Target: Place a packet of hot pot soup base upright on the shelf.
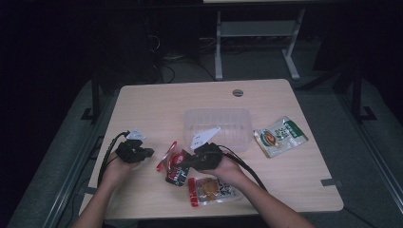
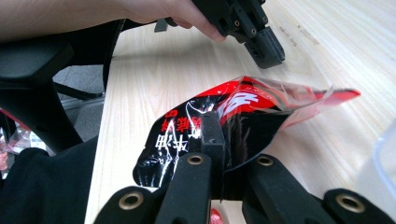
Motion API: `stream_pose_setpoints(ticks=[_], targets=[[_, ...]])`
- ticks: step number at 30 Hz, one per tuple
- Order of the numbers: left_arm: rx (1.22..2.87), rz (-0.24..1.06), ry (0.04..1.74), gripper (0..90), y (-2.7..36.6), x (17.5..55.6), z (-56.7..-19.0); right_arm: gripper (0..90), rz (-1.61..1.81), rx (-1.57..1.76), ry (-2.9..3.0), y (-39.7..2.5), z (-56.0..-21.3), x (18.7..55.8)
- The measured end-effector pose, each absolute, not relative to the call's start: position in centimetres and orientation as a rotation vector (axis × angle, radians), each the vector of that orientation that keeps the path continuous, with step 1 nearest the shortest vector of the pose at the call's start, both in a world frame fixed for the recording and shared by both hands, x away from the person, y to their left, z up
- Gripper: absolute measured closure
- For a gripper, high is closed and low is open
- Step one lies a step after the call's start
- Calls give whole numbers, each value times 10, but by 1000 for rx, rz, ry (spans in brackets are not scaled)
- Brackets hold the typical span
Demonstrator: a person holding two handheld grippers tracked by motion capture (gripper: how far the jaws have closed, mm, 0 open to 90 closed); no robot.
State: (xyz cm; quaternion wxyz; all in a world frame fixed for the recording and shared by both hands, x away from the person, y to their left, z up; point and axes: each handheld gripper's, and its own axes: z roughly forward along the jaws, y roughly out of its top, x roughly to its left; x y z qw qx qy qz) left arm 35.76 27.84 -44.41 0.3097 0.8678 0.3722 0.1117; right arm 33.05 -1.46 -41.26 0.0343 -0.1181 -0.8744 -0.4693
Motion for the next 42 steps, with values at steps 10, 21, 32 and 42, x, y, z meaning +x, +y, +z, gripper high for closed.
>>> stream_pose_setpoints(ticks=[10, 21, 32, 42], targets=[[2276, 251, 979, 737, 278, 356, -444, 900, -1493, -330, -2685, -41, -393, 324], [2277, 248, 982, 705, 278, 357, -444, 900, -1563, -352, -2646, -75, -374, 322], [2285, 234, 985, 587, 274, 356, -446, 900, -1610, -419, -2651, -107, -361, 327], [2276, 246, 981, 549, 274, 356, -445, 900, -1631, -510, -2661, -134, -355, 338]])
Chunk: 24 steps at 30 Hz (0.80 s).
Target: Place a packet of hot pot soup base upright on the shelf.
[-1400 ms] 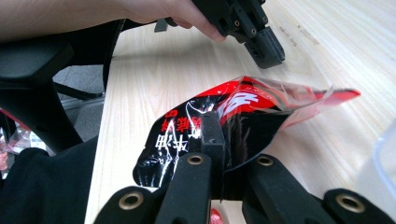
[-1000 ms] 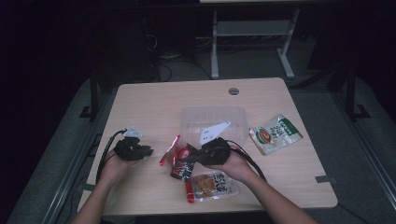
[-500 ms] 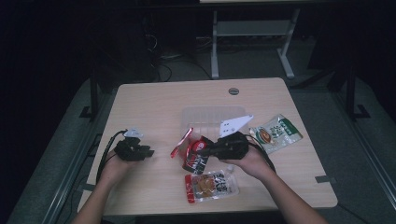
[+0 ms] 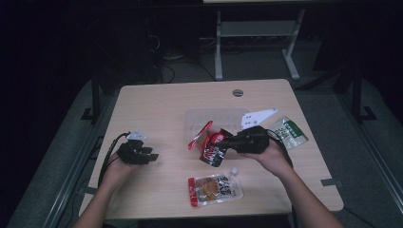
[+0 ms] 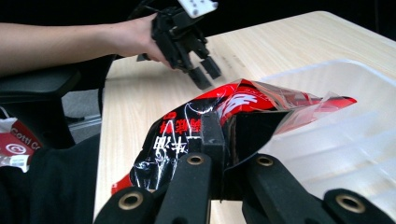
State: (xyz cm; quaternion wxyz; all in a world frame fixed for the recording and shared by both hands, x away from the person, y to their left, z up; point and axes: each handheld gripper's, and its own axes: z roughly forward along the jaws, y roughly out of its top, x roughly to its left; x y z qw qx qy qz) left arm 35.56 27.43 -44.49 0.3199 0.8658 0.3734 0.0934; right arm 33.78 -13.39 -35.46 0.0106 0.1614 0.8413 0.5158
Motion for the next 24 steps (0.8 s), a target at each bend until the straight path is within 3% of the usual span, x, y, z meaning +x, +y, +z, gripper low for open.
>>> stream_pose_setpoints(ticks=[24], targets=[[2272, 254, 990, 487, 274, 356, -445, 900, 1558, 727, 2521, -204, -352, 359]])
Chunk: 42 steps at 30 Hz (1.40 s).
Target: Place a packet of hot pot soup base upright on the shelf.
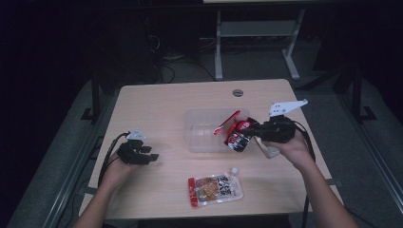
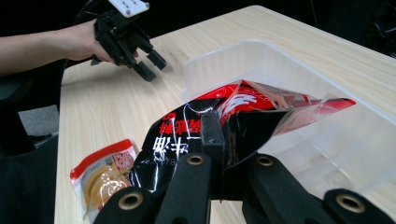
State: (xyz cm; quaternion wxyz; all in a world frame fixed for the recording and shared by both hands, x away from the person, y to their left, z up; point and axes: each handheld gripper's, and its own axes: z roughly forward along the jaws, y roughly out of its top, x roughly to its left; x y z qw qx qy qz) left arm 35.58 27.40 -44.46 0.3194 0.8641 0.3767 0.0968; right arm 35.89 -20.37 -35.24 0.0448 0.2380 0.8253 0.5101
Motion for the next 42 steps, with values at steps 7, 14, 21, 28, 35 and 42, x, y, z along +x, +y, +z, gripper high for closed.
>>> stream_pose_setpoints(ticks=[7, 14, 21, 28, 35, 42], targets=[[2277, 252, 985, 486, 272, 356, -445, 899, 1525, 764, 2508, -222, -349, 358], [2282, 260, 977, 486, 272, 357, -446, 899, 1454, 781, 2518, -230, -348, 358], [2282, 256, 978, 486, 272, 357, -446, 899, 1404, 784, 2537, -225, -352, 362], [2281, 245, 981, 486, 271, 357, -447, 899, 1387, 764, 2554, -218, -354, 365], [2288, 243, 978, 486, 271, 357, -447, 897, 1372, 765, 2571, -209, -356, 370], [2293, 235, 979, 482, 270, 357, -448, 890, 1391, 764, 2562, -201, -358, 377]])
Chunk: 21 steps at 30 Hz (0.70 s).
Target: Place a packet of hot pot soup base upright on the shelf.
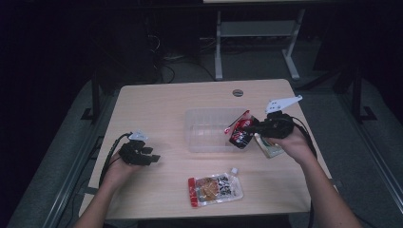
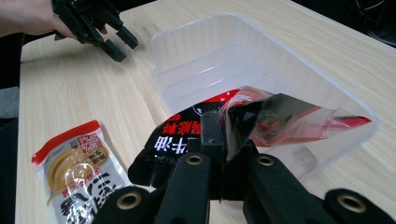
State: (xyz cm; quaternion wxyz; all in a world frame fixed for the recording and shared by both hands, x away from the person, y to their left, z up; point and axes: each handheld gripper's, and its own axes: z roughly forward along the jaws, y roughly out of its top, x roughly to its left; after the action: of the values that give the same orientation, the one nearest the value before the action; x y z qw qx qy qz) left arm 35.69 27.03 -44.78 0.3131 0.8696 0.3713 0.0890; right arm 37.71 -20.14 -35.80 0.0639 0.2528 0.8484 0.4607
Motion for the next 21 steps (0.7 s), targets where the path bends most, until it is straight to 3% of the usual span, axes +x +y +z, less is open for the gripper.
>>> stream_pose_setpoints(ticks=[21], targets=[[2300, 226, 972, 480, 270, 357, -449, 886, 1381, 745, 2647, -181, -370, 384]])
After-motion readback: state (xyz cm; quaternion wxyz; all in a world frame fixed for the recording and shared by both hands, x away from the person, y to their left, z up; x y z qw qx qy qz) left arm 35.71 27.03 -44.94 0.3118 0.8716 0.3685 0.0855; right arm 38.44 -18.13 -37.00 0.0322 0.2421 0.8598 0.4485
